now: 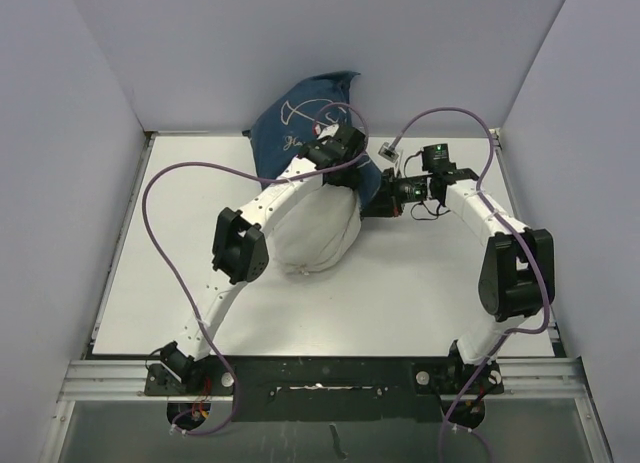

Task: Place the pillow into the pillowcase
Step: Stuff the pillow into the pillowcase.

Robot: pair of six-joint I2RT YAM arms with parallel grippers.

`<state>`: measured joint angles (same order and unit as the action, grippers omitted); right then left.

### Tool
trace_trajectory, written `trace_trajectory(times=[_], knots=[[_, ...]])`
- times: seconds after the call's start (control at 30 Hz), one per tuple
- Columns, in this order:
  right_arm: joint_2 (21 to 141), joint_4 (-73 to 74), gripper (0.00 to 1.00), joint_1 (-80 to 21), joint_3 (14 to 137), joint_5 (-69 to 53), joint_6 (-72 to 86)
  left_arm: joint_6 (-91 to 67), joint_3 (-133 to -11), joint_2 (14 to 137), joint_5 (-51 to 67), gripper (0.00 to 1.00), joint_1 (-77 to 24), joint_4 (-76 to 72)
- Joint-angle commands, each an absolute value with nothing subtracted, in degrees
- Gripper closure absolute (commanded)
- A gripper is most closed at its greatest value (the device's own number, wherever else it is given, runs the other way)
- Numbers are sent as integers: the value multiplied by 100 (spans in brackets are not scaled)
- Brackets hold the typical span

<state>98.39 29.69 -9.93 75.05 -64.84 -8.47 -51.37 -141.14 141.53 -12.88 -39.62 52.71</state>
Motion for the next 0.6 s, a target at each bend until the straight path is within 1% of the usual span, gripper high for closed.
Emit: trace_trajectory(times=[0.0, 0.13, 0.23, 0.3, 0.37, 0.4, 0.5, 0.57], knots=[[9031, 4145, 100, -1231, 7654, -8480, -1073, -6646, -14159, 14880, -2439, 100, -3272, 5821], [8916, 3171, 100, -1426, 7368, -8325, -81, -6897, -14434, 14946, -2571, 100, -3267, 5809], [8912, 2665, 100, -1862, 7724, -8290, 594, -7116, -14696, 15079, -2495, 100, -3262, 5836], [9051, 2464, 100, -2112, 7980, -8256, 952, -7242, -14701, 15111, -2318, 100, -3246, 5719], [9201, 2276, 100, -2171, 7962, -7974, 1274, -7263, -14570, 15029, -2169, 100, -3243, 5459], [9306, 2166, 100, -2091, 7842, -7762, 1420, -7157, -14381, 14915, -2106, 98, -3243, 5207], [9847, 1770, 100, -1371, 7249, -6998, 1845, -6511, -13359, 14241, -1704, 91, -3259, 3659], [10291, 1749, 100, -1003, 7197, -6709, 1806, -6055, -12595, 13780, -1168, 78, -3236, 2582]])
